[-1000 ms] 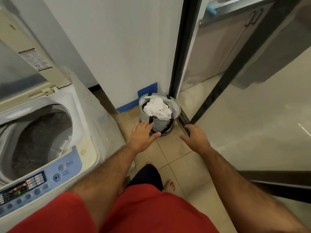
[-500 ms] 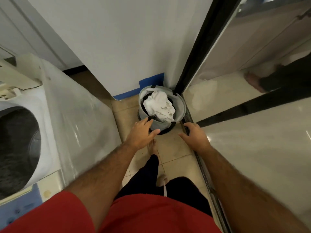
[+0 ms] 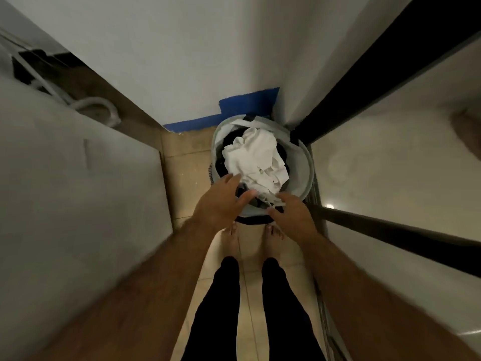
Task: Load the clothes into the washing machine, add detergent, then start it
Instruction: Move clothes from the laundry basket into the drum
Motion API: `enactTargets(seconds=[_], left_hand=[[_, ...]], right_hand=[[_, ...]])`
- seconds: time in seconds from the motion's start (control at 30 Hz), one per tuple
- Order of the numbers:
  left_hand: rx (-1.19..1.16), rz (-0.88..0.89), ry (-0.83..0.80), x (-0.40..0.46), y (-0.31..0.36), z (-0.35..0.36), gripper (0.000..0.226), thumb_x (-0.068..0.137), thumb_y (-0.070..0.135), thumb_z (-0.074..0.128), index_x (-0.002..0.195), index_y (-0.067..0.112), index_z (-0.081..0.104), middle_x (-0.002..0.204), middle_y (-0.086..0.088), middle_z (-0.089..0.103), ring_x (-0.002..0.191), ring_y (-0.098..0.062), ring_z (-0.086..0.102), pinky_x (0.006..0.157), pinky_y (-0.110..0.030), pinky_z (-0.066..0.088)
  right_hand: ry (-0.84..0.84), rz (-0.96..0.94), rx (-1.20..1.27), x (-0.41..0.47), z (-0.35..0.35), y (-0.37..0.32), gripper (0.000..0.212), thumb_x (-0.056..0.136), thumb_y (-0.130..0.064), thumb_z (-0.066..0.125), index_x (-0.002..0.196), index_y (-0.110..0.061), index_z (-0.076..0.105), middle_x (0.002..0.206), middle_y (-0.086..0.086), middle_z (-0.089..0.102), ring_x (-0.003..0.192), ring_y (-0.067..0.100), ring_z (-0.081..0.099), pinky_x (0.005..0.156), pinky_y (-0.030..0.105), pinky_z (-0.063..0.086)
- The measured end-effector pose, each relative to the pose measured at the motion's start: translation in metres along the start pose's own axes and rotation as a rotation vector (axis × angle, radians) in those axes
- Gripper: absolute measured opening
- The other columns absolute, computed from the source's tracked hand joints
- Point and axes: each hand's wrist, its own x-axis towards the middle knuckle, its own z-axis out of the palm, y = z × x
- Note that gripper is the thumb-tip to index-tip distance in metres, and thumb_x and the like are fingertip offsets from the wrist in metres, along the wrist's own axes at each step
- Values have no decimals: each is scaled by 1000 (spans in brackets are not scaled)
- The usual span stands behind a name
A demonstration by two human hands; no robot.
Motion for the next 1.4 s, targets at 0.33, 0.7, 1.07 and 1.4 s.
enactTargets(seconds=[0.33,0.7,1.07,1.4], left_hand=[[-246,-119,139,112,-42,74,60,95,53,44,142,16,41,143,-6,46,129,-21,44,100,-28,33],[-680,-381,193,152,-63,109,62,93,58,42,133,11,48,130,-10,56,117,-27,55,98,-48,48],[-1395,-908,70,141,-52,73,29,94,16,54,122,7,57,85,-9,58,68,-19,52,38,-19,46],[-1097,-751,40,133,-68,84,12,95,19,52,87,16,60,89,-11,61,82,-28,58,66,-33,47]], right_hand=[[-37,50,30,162,61,41,59,84,-30,74,136,-17,49,130,7,59,112,26,60,88,30,49],[62,-12,158,183,101,39,21,84,-19,64,103,-10,69,90,3,70,84,18,63,78,33,52],[62,67,687,172,44,-5,43,78,-56,63,85,-13,60,88,-2,65,84,18,63,69,31,52],[28,291,504,251,62,-2,79,81,-22,74,149,-11,35,110,7,61,95,26,63,83,38,54]])
